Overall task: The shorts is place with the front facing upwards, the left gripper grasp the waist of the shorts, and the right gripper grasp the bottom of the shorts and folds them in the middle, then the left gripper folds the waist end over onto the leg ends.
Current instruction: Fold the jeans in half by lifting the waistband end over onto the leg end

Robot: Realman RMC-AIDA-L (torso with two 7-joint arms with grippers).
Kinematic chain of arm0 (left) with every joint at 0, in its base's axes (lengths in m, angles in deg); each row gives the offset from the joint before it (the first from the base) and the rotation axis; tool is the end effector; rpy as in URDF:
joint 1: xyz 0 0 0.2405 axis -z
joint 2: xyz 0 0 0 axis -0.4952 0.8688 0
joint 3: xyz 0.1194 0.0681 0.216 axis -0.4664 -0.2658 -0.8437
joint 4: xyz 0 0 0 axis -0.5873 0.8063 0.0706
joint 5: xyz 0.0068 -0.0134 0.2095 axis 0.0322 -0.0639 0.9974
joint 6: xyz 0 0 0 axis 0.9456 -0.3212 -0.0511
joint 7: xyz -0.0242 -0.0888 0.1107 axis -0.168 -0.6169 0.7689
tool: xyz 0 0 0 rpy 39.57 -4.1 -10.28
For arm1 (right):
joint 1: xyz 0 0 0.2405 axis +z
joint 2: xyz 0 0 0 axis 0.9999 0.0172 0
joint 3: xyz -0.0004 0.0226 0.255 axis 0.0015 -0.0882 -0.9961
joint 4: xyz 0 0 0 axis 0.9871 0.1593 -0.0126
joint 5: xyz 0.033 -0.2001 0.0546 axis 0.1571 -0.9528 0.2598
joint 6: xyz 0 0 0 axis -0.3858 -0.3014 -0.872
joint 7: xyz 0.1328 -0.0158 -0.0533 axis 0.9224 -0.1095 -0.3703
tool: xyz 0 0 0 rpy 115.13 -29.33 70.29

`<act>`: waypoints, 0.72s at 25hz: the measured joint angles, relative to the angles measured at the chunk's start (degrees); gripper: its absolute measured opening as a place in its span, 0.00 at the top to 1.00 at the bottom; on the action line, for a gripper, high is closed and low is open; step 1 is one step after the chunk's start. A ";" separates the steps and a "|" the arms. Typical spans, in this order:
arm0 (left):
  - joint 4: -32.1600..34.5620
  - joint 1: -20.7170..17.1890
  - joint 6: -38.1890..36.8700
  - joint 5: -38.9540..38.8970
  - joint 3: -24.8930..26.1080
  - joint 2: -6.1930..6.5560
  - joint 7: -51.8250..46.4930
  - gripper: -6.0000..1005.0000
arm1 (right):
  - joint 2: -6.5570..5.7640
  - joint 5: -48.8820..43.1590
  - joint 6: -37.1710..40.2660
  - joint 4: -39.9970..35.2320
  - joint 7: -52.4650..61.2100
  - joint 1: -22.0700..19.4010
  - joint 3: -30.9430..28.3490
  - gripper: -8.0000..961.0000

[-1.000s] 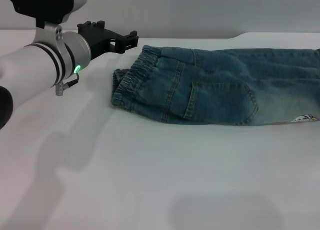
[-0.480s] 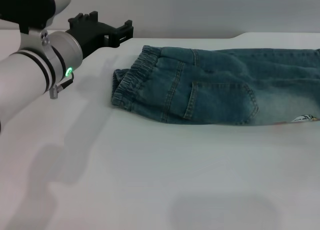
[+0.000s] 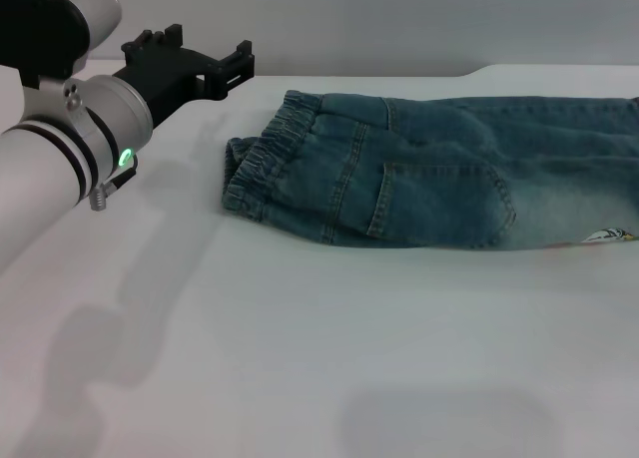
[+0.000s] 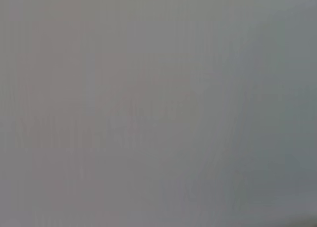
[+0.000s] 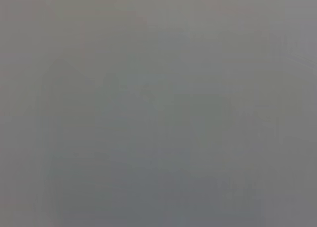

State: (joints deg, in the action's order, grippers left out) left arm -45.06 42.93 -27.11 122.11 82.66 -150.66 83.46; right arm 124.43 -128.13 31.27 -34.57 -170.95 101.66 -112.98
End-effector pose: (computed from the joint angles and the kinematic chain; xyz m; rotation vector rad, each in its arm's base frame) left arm -0.1824 0.3776 -0.0104 -1.9350 -0.6916 -0.4812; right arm 0.3321 0.3464 0.0684 -1.8071 0.6530 0.6758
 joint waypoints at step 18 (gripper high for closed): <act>-1.45 -1.68 -0.14 0.17 -1.75 0.07 0.02 0.16 | -0.11 0.01 -0.89 -0.92 -0.18 0.19 0.00 0.82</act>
State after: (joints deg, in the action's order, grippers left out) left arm -46.51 41.25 -27.25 122.28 80.91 -150.59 83.48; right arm 124.32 -128.12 30.39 -35.49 -171.13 101.86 -112.98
